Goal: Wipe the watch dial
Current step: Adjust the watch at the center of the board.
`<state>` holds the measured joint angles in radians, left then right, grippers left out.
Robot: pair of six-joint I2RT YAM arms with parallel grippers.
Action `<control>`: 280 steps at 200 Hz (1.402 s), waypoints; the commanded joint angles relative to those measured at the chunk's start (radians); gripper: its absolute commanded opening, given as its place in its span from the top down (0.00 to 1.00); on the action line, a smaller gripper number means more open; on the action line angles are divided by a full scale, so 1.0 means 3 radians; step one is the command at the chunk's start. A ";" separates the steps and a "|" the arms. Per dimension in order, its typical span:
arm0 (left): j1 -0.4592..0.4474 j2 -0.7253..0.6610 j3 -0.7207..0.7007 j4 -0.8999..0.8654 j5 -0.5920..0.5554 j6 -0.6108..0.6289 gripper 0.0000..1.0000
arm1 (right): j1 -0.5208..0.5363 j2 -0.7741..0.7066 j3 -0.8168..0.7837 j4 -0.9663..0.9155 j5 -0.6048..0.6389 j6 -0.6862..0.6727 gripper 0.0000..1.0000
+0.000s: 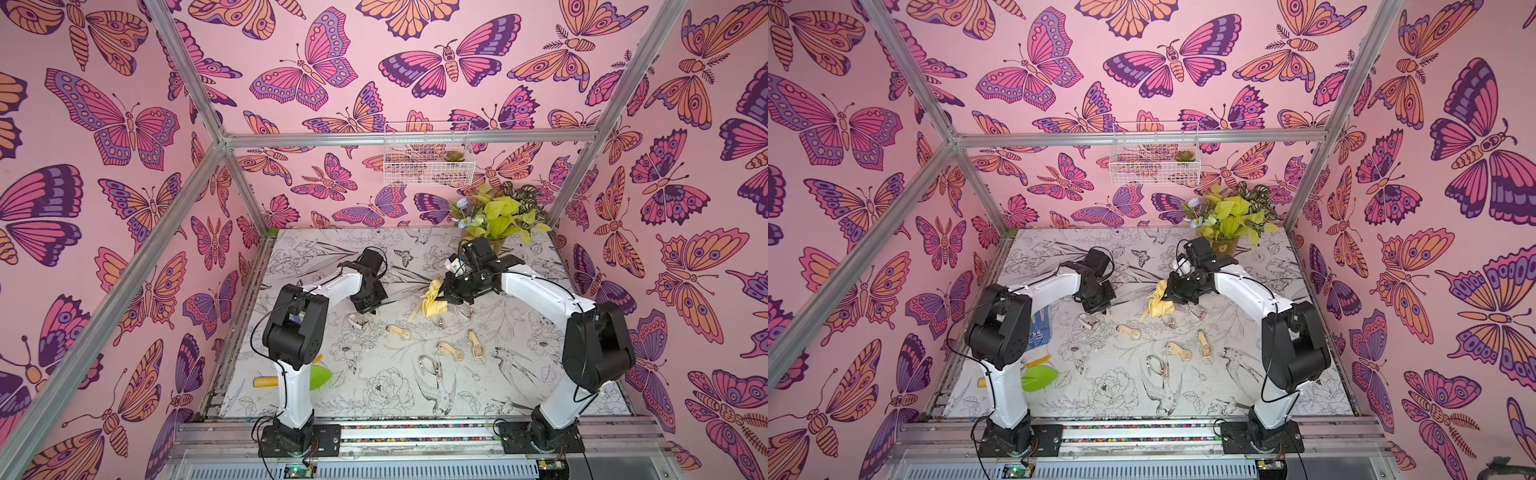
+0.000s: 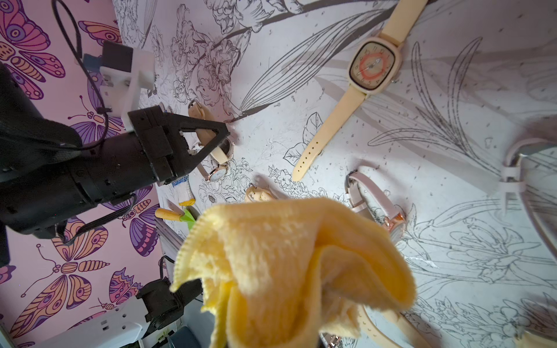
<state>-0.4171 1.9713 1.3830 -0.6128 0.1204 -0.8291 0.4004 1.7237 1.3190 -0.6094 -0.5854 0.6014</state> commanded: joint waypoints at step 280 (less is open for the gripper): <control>0.0149 0.0811 0.1648 -0.0812 0.0325 0.0558 0.46 | 0.0037 0.0006 0.0078 0.0129 -0.0001 0.0097 1.00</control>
<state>-0.3557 2.2574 1.8538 -0.8207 0.2405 -0.6971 0.4019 1.7237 1.3190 -0.5835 -0.5880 0.6163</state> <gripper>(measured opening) 0.553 0.119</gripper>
